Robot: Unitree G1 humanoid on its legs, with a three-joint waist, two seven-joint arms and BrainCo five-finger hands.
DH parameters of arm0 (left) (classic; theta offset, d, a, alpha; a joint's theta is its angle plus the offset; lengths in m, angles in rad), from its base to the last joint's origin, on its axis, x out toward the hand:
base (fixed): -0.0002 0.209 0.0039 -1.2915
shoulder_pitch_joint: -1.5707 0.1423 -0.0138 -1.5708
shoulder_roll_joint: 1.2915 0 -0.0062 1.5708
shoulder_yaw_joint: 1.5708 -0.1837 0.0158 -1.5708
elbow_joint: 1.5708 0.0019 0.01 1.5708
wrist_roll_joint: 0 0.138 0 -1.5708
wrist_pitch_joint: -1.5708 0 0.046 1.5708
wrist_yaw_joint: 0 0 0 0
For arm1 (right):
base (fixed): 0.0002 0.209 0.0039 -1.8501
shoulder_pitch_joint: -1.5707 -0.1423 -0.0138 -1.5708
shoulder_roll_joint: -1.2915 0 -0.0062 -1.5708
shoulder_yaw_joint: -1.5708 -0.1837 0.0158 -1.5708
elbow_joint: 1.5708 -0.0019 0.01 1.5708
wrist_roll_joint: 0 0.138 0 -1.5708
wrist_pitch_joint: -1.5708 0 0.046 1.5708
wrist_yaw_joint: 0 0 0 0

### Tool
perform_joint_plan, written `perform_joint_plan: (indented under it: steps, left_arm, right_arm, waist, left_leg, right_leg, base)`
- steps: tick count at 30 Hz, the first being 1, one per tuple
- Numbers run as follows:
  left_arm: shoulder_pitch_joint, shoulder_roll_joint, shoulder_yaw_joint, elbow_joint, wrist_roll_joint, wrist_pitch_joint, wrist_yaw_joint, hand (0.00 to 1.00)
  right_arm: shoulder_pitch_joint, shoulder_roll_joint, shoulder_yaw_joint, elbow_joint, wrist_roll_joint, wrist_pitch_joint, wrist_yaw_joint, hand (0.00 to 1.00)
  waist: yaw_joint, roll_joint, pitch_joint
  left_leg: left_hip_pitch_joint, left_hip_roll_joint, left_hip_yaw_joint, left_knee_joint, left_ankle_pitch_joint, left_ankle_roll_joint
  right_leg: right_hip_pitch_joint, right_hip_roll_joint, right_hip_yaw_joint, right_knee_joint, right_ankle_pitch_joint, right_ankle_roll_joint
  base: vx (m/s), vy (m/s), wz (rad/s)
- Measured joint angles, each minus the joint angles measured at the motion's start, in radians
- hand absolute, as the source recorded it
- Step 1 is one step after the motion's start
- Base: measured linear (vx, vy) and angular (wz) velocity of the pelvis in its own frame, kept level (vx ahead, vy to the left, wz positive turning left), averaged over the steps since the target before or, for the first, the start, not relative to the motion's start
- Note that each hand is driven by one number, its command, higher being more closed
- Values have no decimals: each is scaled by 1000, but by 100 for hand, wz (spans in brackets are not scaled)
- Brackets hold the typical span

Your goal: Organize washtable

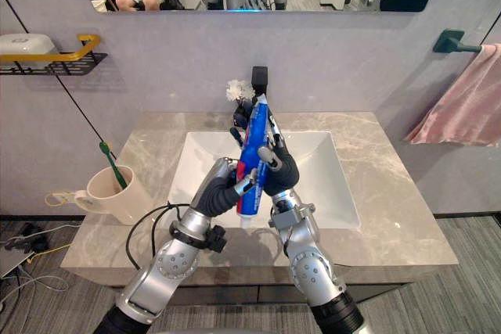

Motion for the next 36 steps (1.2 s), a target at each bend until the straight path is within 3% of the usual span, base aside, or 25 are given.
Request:
perform_joint_plan:
  steps: [14,15,36]
  left_arm:
    - [0,10,9,0,2,-1,8,100]
    - [0,9,9,-1,2,-1,10,100]
    - [0,10,51,-2,42,-6,19,100]
  right_arm:
    - [-17,-1,31,0,19,-11,-22,100]
    - [-19,-1,31,0,19,-11,-22,0]
    - [4,1,20,0,-23,-10,-40,0]
  waist:
    - [3,-2,-1]
    - [3,-2,-1]
    - [0,-2,-1]
  left_leg:
    - [2,1,5,0,5,2]
    - [2,1,5,0,6,2]
    - [1,2,15,-6,15,6]
  right_leg:
    - [0,0,1,0,9,-5]
    - [0,1,1,0,9,-5]
    - [-14,1,19,-1,21,-4]
  base:
    - [-21,0,-1]
    - [0,0,0]
    - [0,0,-2]
